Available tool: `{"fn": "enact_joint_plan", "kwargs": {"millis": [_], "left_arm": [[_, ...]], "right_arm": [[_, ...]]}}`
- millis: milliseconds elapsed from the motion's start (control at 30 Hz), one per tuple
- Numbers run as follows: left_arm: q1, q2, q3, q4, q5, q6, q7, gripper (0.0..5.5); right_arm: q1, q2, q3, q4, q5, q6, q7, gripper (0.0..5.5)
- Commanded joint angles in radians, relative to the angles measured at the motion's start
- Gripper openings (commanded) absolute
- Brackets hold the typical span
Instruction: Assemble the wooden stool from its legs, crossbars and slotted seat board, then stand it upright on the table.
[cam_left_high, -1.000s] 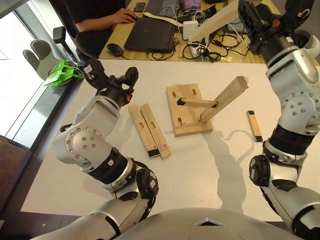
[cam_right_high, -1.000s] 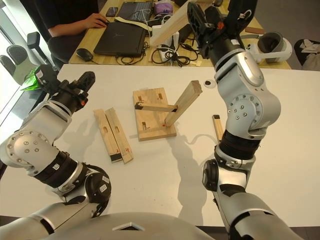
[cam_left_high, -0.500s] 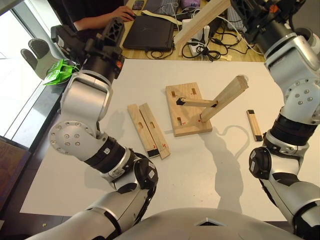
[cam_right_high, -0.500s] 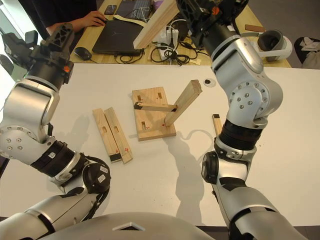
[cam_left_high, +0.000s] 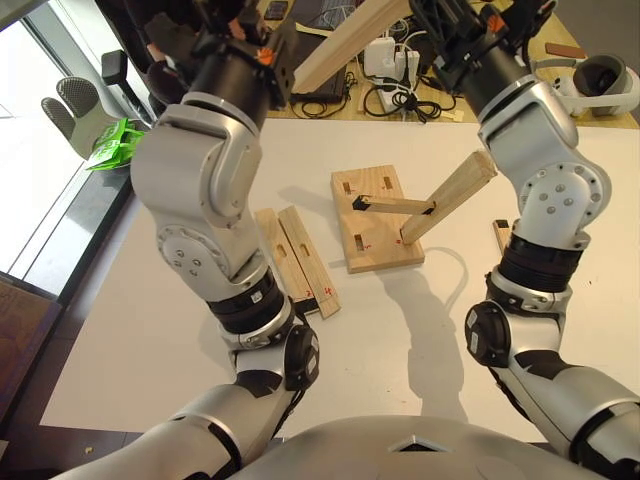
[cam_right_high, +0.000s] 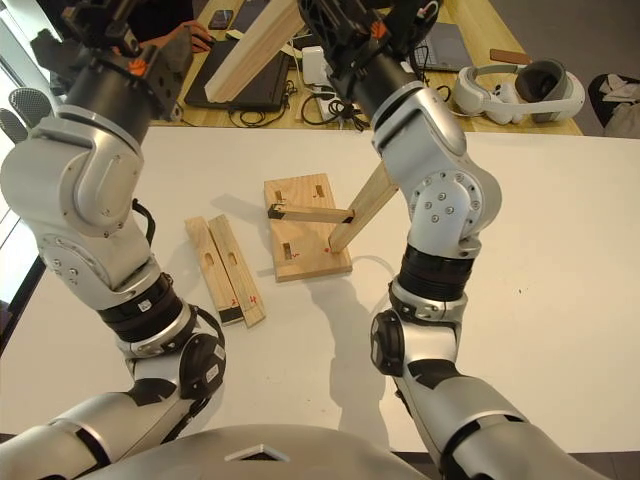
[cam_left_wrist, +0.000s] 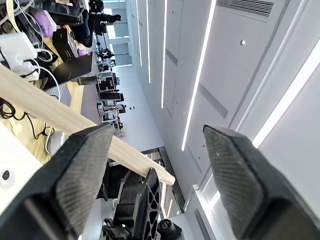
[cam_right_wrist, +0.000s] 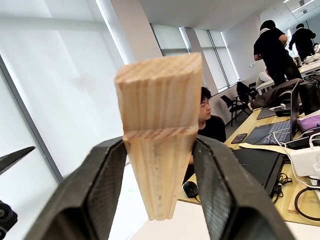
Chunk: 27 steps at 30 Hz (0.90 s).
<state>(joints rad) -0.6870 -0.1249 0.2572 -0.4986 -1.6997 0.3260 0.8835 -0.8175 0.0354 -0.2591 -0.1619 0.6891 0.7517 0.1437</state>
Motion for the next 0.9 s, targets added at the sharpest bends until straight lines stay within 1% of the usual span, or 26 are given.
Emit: {"fn": "enact_joint_plan", "kwargs": {"millis": [33,267,400,500,700,900], "left_arm": [[0.154,-0.513,-0.159,-0.033,-0.106,-0.294,0.038,3.31],[0.174,-0.381,-0.219,-0.042,-0.153,-0.455,0.013,3.31],[0.165,-0.298,-0.216,-0.050,-0.172,-0.513,-0.003,3.31],[0.171,-0.270,-0.227,-0.061,-0.174,-0.543,-0.010,3.31],[0.168,-0.233,-0.251,-0.078,-0.179,-0.564,-0.021,3.31],[0.172,-0.207,-0.269,-0.084,-0.174,-0.562,-0.021,3.31]], "right_arm": [[-0.130,0.083,0.003,0.074,0.015,-0.196,0.034,2.02],[-0.137,0.052,-0.008,0.075,0.082,-0.228,0.126,2.02],[-0.114,-0.030,-0.037,0.043,0.181,-0.158,0.220,2.02],[-0.090,-0.092,-0.038,0.021,0.236,-0.111,0.261,2.02],[-0.044,-0.148,-0.019,-0.005,0.267,-0.073,0.252,2.02],[-0.002,-0.124,0.027,-0.025,0.242,-0.061,0.196,2.02]]}}
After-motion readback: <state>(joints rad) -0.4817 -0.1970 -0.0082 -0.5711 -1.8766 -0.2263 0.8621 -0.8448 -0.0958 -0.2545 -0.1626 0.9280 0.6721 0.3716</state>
